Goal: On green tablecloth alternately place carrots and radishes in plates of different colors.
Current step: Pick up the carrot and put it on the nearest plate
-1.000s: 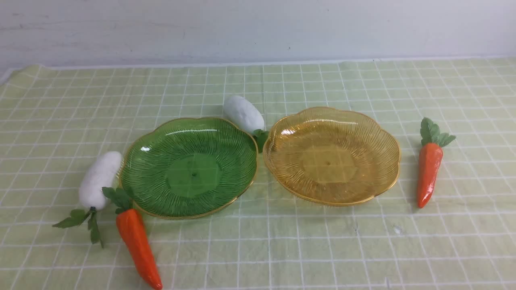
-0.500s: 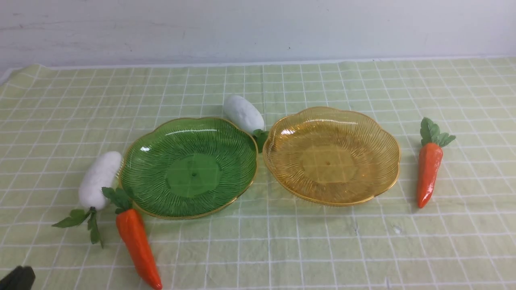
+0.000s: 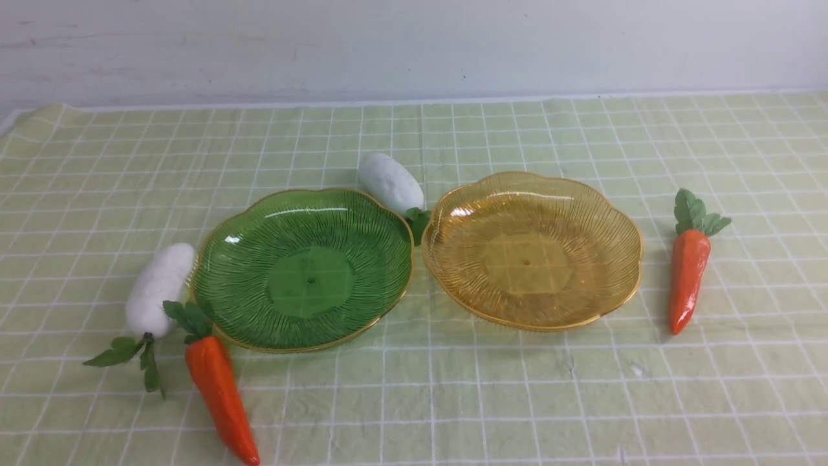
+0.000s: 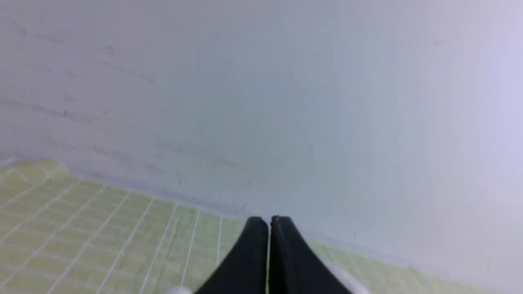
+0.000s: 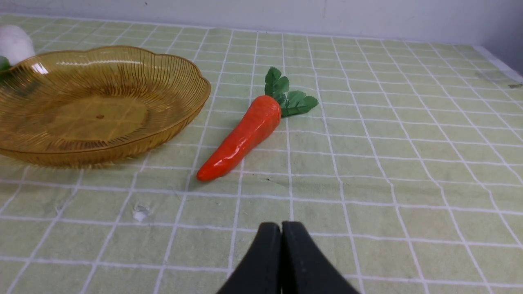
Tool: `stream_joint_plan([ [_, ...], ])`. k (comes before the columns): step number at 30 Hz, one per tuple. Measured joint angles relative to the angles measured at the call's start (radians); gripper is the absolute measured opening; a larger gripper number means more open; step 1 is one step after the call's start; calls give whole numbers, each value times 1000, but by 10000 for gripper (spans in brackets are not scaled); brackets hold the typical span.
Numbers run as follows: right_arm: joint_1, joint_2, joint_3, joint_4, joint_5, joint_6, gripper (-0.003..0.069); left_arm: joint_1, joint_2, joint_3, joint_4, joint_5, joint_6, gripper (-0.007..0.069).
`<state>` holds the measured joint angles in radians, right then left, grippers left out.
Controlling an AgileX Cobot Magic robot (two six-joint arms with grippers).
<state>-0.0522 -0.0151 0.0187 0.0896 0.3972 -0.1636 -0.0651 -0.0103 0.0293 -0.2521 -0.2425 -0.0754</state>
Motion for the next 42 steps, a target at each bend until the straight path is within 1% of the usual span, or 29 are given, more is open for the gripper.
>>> stream_joint_plan([
  [1, 0, 0, 0, -3, 0, 0, -14, 0, 0, -4, -5, -80, -17, -8],
  [4, 0, 0, 0, -8, 0, -1, -14, 0, 0, -58, -11, -111, -39, -8],
  [5, 0, 0, 0, -6, -2, -1, -14, 0, 0, -96, -10, -82, -46, -8],
  [6, 0, 0, 1, 2, -11, 0, -14, 0, 5, -154, -10, -23, -55, -8],
  [7, 0, 0, 5, 39, -35, 9, -14, -1, 18, -234, -10, 62, -63, -8],
  [8, 0, 0, 10, 108, -75, 31, -14, -1, 49, -319, -10, 193, -66, -8],
  [11, 0, 0, 11, 429, -201, 140, -14, -1, 229, -540, 4, 668, -68, -8],
  [13, 0, 0, 11, 653, -285, 191, -14, -2, 399, -627, 23, 955, -68, -8],
  [14, 0, 0, 11, 760, -315, 205, -14, -2, 488, -648, 34, 1060, -68, -8],
  [15, 0, 0, 11, 823, -336, 209, -14, -2, 575, -657, 44, 1134, -68, -8],
  [16, 0, 0, 11, 881, -358, 210, -14, -2, 644, -659, 52, 1174, -68, -8],
  [18, 0, 0, 11, 950, -397, 210, -14, -2, 810, -661, 58, 1195, -68, -8],
  [19, 0, 0, 11, 969, -421, 210, -14, -2, 877, -661, 59, 1180, -63, -8],
  [22, 0, 0, 11, 985, -494, 211, -14, -2, 1036, -663, 56, 1104, -33, -8],
  [25, 0, 0, 11, 991, -547, 211, -14, -2, 1125, -664, 31, 1048, -6, -8],
  [30, 0, 0, 11, 994, -568, 211, -14, -2, 1200, -664, -19, 972, 41, -6],
  [33, 0, 0, 11, 974, -567, 207, -14, -2, 1229, -666, -35, 934, 82, 15],
  [35, 0, 0, 8, 920, -533, 189, -14, -2, 1243, -667, -46, 912, 99, 43],
  [36, 0, 0, -2, 873, -494, 175, -14, -2, 1252, -667, -51, 898, 107, 63],
  [39, 0, 3, -72, 756, -346, 126, -14, -2, 1277, -668, -64, 866, 115, 130],
  [40, 0, 14, -100, 707, -305, 111, -14, -2, 1289, -669, -67, 856, 115, 167],
  [42, 0, 66, -210, 604, -181, 65, -14, -3, 1312, -669, -71, 840, 115, 223],
])
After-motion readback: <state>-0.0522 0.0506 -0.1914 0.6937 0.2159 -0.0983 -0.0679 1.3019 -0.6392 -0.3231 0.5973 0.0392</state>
